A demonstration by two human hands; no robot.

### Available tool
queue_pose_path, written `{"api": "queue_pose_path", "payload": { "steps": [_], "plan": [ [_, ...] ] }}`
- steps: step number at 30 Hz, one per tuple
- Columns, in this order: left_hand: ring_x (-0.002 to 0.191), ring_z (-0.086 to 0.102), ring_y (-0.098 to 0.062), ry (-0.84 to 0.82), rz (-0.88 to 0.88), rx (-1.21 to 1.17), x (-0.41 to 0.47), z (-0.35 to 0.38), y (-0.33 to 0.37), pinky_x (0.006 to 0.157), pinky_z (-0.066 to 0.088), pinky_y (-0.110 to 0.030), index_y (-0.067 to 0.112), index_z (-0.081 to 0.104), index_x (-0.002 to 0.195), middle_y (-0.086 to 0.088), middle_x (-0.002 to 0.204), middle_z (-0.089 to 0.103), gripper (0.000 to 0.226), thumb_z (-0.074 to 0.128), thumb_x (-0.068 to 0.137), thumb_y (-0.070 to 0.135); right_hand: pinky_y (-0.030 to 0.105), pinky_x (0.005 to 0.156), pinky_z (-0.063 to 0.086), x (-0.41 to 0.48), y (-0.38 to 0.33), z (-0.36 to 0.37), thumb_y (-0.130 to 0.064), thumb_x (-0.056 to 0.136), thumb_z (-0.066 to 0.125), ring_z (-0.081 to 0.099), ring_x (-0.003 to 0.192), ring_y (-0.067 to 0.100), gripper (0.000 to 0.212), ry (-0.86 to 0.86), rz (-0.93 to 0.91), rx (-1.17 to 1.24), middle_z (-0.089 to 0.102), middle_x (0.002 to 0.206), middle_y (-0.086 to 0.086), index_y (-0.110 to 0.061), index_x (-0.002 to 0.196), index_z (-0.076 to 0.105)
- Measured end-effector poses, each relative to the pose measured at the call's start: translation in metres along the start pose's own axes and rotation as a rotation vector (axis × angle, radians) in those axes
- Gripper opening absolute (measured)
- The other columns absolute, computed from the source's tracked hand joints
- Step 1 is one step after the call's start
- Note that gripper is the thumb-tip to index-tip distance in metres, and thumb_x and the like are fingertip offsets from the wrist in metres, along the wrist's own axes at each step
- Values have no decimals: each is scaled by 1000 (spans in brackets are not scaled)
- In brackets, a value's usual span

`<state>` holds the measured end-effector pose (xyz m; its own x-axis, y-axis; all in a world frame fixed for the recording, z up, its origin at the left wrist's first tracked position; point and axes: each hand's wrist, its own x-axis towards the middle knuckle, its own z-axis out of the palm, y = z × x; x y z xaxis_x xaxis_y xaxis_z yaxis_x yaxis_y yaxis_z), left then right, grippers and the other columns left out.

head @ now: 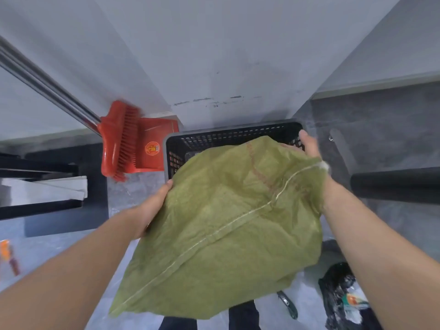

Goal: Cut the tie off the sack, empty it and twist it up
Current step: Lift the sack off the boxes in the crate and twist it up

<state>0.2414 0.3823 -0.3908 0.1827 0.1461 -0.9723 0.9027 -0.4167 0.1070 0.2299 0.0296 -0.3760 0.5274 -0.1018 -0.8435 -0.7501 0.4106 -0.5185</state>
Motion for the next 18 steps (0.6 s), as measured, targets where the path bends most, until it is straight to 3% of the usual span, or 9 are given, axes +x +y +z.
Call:
{"api": "queue_pose_path", "payload": {
  "steps": [2,3,6,8,9,11,13,15,18],
  "plan": [
    [95,78,-31,-60,-70,-116,0,-4,-9,86,55,-42,17,83,101,-14,103,81,89,54,69,95,47,90,57,-3,6,0,-98,43,67,77,95,31,81,7,12,-172,80,101,8,-34,90,83],
    [97,78,-33,-72,-72,-146,0,-5,-11,86,56,-44,16,84,102,-15,105,81,92,56,66,96,44,90,57,-6,10,2,-98,43,65,78,93,27,81,-40,9,-277,81,101,4,-38,93,82],
    [90,80,-32,-117,-50,-190,-3,-6,-11,80,57,-42,17,86,98,-14,105,81,81,67,64,88,31,84,58,-15,19,11,-79,70,73,76,93,7,53,-144,-73,-490,78,105,-16,-46,112,74],
    [93,79,-32,-175,-19,-203,-6,-7,-12,78,60,-43,20,81,114,-13,108,81,75,81,63,75,14,68,53,-15,23,16,-65,88,68,72,84,-5,22,-67,-197,-578,77,97,-25,-50,102,73],
    [97,79,-32,-200,4,-205,-7,-9,-14,78,62,-45,24,73,126,-12,111,80,78,87,62,68,12,64,50,-16,23,18,-59,94,63,72,82,-4,16,-1,-247,-606,77,92,-25,-47,96,74],
    [102,77,-32,-253,35,-181,-10,-12,-19,75,64,-46,31,61,135,-11,115,79,95,97,52,59,22,66,46,-12,22,17,-46,103,56,70,84,6,23,158,-323,-675,75,87,-17,-37,93,74],
    [103,77,-33,-350,-5,-97,-14,-17,-24,72,65,-45,29,60,133,-12,117,79,108,103,38,52,29,67,43,-8,23,14,-34,106,53,66,85,16,25,282,-395,-749,71,89,-8,-24,94,73],
    [108,75,-36,-443,-126,22,-20,-23,-30,81,63,-49,26,60,134,-14,120,77,107,106,40,44,29,63,43,-7,24,12,-29,106,52,65,84,20,26,336,-415,-780,70,88,-2,-16,95,71],
    [122,68,-39,-519,-327,194,-27,-28,-33,110,46,-57,13,63,138,-19,132,71,91,104,58,27,37,73,52,-10,28,15,-29,107,51,65,85,26,27,342,-417,-852,70,91,6,-14,96,71]
  ]
}}
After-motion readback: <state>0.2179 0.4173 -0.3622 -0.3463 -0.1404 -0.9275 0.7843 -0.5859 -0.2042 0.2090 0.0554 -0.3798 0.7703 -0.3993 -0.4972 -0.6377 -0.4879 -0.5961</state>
